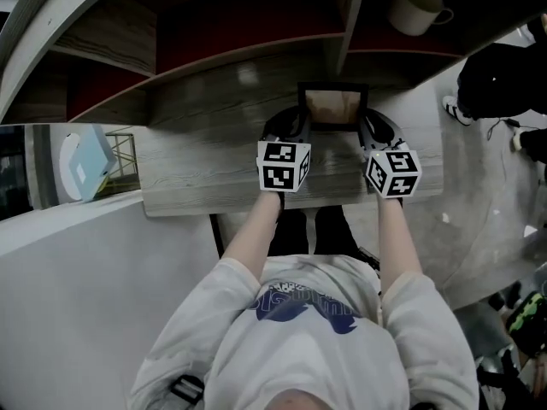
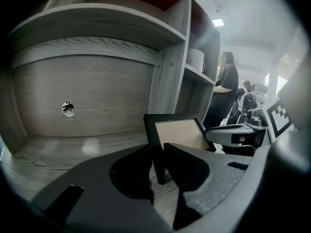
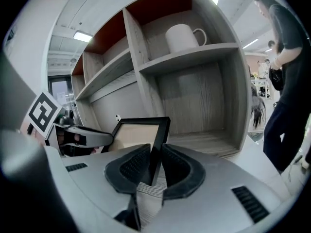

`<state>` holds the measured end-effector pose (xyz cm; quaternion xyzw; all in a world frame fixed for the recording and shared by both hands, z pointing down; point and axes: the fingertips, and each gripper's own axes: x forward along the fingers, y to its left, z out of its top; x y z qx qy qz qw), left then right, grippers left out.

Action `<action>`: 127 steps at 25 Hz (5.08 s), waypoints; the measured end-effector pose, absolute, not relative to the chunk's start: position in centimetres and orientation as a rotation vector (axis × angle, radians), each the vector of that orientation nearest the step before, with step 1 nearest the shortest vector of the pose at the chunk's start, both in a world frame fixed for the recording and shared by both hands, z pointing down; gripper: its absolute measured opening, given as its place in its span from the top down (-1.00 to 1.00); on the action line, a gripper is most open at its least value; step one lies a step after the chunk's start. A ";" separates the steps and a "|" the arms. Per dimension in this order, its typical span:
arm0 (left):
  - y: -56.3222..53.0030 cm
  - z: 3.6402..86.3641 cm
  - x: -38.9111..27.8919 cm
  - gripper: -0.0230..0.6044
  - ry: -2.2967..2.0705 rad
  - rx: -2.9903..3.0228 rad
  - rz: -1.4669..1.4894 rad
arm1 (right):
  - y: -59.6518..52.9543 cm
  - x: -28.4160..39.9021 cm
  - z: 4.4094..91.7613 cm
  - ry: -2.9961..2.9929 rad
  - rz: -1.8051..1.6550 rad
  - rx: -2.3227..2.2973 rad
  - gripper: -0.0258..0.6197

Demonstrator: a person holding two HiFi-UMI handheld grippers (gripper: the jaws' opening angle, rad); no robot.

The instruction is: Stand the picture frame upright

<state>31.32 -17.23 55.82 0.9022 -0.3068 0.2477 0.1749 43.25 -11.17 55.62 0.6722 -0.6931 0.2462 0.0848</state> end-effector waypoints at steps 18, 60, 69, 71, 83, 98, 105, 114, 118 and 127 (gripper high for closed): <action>-18.3 57.9 32.5 0.66 -0.960 2.518 0.706 | -13.0 44.8 57.7 -2.117 0.723 1.920 0.70; -20.8 62.8 34.4 0.70 -1.030 2.511 0.828 | -14.9 46.7 62.3 -2.113 0.703 1.820 0.80; -20.9 63.2 34.6 0.70 -1.021 2.530 0.830 | -14.9 46.7 62.2 -2.105 0.699 1.817 0.80; -20.9 63.5 34.7 0.70 -1.010 2.541 0.826 | -14.9 46.7 62.2 -2.102 0.700 1.820 0.80; -20.7 63.2 34.5 0.65 -0.985 2.570 0.820 | -14.7 46.7 61.7 -2.066 0.698 1.876 0.70; -20.2 55.6 30.7 0.64 -1.034 2.644 0.651 | -11.8 45.8 54.2 -2.055 0.628 2.115 0.68; -18.2 48.7 25.6 0.64 -1.059 2.712 0.509 | -8.5 43.0 46.9 -2.080 0.482 2.215 0.68; -15.7 42.5 21.6 0.64 -1.070 2.751 0.338 | -4.6 39.8 40.1 -2.083 0.323 2.292 0.70; -14.9 41.1 21.4 0.65 -1.060 2.772 0.290 | -3.6 39.2 38.5 -2.079 0.274 2.305 0.82; -14.1 38.9 21.2 0.90 -1.098 2.832 0.206 | -2.7 38.9 36.3 -2.031 0.198 2.333 0.93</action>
